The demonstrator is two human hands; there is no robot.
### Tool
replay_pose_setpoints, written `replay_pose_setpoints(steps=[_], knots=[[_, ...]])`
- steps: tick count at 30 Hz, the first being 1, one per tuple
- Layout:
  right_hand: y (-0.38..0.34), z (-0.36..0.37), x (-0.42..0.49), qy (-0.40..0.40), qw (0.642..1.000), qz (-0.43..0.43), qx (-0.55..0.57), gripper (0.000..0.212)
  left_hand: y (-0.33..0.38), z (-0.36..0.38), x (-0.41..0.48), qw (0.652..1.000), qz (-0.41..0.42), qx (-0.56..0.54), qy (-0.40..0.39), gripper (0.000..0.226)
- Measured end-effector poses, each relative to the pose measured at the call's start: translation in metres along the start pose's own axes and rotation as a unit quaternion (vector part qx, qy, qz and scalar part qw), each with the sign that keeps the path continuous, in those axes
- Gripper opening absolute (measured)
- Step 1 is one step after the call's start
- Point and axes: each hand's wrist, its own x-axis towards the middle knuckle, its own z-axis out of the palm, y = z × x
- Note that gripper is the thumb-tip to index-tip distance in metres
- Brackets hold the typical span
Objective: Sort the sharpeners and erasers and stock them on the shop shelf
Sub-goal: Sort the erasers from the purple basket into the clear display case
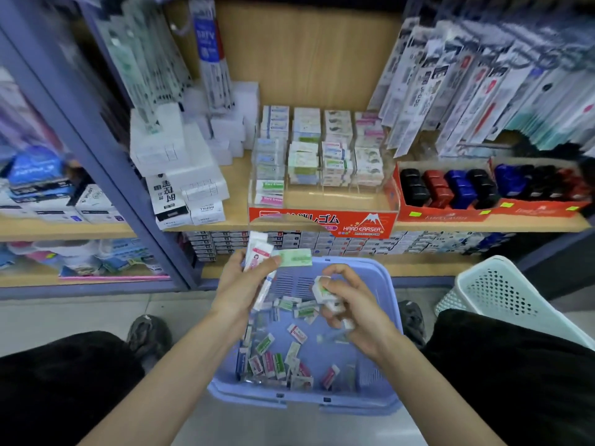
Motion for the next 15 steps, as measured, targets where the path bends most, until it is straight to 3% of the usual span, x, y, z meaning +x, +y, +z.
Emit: replay_pose_setpoints(steps=[4,7,10,12,15], knots=[[-0.029,0.010,0.011,0.031,0.991,-0.041,-0.127,0.006,0.039,0.003,0.011,1.000,0.022,0.018,0.002,0.024],[-0.055,0.022,0.014,0.065,0.942,-0.159,-0.288,0.013,0.064,0.007,0.017,0.999,0.034,0.012,0.005,0.023],[-0.078,0.027,0.023,0.066,0.910,-0.222,-0.345,0.017,0.085,0.010,0.021,0.999,0.037,0.007,-0.001,0.022],[-0.089,0.027,0.028,0.045,0.875,-0.234,-0.422,0.037,0.095,0.012,0.024,0.999,0.038,0.006,0.003,0.026],[-0.103,0.033,0.031,0.013,0.854,-0.232,-0.465,0.055,0.105,0.015,0.031,0.999,0.040,0.013,0.007,0.026]])
